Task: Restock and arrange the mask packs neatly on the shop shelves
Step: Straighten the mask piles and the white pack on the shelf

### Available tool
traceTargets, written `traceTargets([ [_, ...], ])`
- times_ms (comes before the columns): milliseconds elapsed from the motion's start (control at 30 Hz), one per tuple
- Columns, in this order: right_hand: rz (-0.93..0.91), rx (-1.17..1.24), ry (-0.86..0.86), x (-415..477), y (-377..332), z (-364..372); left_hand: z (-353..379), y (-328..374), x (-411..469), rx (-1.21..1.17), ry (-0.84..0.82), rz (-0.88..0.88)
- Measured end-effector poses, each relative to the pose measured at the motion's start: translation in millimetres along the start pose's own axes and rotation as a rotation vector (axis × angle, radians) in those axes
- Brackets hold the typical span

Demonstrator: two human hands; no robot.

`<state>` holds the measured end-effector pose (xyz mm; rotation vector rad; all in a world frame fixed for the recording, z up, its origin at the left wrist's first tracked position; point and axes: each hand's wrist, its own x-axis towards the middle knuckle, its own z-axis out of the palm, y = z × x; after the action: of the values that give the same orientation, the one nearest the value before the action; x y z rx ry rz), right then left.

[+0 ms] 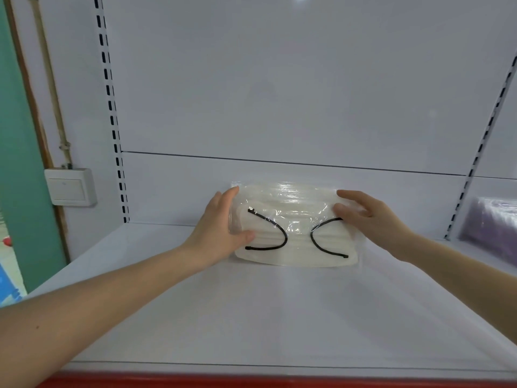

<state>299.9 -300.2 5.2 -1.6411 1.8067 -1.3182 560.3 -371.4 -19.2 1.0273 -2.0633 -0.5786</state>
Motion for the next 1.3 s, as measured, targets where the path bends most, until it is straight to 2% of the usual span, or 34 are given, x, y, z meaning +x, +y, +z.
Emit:
traceTargets([
  [167,0.035,0.058,0.02,1.0,1.4,-1.3,-2.8,0.7,1.0,-0.113,0.021,-0.05],
  [333,0.06,0.171,-0.024,6.7,6.0,1.1,-0.9,-0.1,10.3,-0.285,-0.077,-0.132],
  [767,0.055,0.176,-0.045,20.0,15.6,10.3,6.6,-12.1,30.4,-0.359,-0.135,-0.155],
  [933,0.022,0.247,-0.045,24.6,6.6,12.0,7.4,-14.1,29.9,-0.423,-0.119,-0.153],
  [1167,0.022,0.151,-0.078,23.9,5.9,4.1,4.2,-13.5,24.3,-0.382,-0.094,-0.153],
  [1233,-0.002,0.134,-0.038,20.0,4.1,0.3,0.3,-11.7,21.0,-0.369,-0.089,-0.172],
  [1300,-0.088,-0.035,0.023,14.0,2.4,-5.4,-4.0,-10.5,15.9,-0.329,-0.097,-0.189],
])
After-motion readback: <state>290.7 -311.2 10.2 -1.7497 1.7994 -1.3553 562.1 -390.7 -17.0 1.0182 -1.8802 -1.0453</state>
